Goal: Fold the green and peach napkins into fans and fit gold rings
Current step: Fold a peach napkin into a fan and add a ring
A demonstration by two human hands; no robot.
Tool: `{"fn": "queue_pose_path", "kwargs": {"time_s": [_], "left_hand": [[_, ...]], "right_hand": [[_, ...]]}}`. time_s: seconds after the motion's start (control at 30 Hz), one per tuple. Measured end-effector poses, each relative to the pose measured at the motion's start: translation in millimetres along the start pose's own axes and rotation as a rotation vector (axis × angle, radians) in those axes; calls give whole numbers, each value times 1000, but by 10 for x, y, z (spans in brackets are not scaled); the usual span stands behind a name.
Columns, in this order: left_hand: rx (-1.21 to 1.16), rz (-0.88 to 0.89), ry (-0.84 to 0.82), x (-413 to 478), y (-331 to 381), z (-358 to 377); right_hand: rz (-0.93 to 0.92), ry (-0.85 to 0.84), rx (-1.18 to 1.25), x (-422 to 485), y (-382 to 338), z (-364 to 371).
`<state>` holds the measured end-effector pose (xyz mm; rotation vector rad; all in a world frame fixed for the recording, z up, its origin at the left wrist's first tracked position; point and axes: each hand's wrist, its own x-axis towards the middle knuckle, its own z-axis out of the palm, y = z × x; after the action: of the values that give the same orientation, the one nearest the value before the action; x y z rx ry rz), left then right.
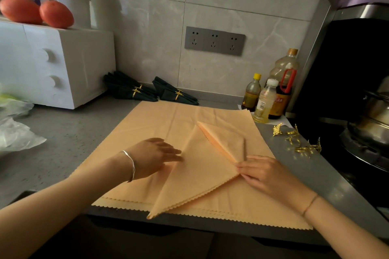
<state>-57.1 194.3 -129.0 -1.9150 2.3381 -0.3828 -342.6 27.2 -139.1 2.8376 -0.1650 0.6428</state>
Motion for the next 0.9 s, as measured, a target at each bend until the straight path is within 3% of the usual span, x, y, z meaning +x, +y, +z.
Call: {"fn": "queue_pose_path", "kwargs": {"time_s": [0.13, 0.43, 0.57, 0.73, 0.9], "left_hand": [[108, 225, 215, 86, -58, 61], [-136, 205, 220, 124, -233, 156], [-289, 24, 87, 186, -249, 151], [-489, -243, 139, 316, -253, 276], [-755, -380, 155, 516, -200, 227]], "right_hand": [[-62, -89, -22, -41, 13, 50], [169, -78, 203, -53, -59, 77], [276, -54, 300, -71, -49, 180], [470, 0, 548, -42, -65, 246], [605, 28, 672, 30, -129, 237]]}}
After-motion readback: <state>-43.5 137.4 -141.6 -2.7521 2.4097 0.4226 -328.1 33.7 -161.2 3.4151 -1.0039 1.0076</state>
